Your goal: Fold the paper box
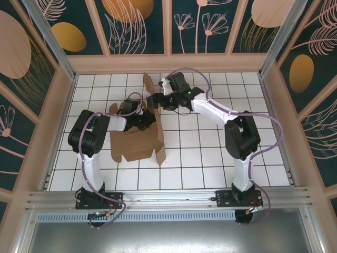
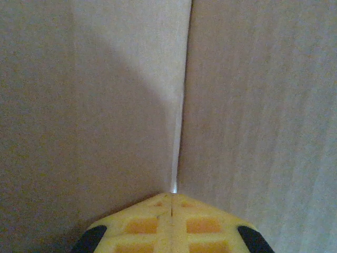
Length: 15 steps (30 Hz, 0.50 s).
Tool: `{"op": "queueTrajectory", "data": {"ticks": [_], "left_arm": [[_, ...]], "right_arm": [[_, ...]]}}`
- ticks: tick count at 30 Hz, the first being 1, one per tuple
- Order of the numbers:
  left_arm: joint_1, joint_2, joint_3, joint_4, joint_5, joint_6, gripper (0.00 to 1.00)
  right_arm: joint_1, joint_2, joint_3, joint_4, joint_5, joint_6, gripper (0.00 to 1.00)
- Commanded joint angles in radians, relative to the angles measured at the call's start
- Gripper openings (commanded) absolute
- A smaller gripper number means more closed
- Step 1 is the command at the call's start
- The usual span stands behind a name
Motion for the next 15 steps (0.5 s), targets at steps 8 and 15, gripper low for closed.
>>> {"op": "queueTrajectory", "data": {"ticks": [8,15], "left_arm": [[-0.004,0.013,-0.034,0.130,0.050,-0.124,0.05],[0.004,-0.043,-0.034,0.083,0.025,-0.096,0.06]], "right_arm": [[0.064,0.086,0.076,-0.229,0.310,-0.136,0.76],[0.093,0.099,0.087,-0.261,0.487,-0.184,0.67]]}}
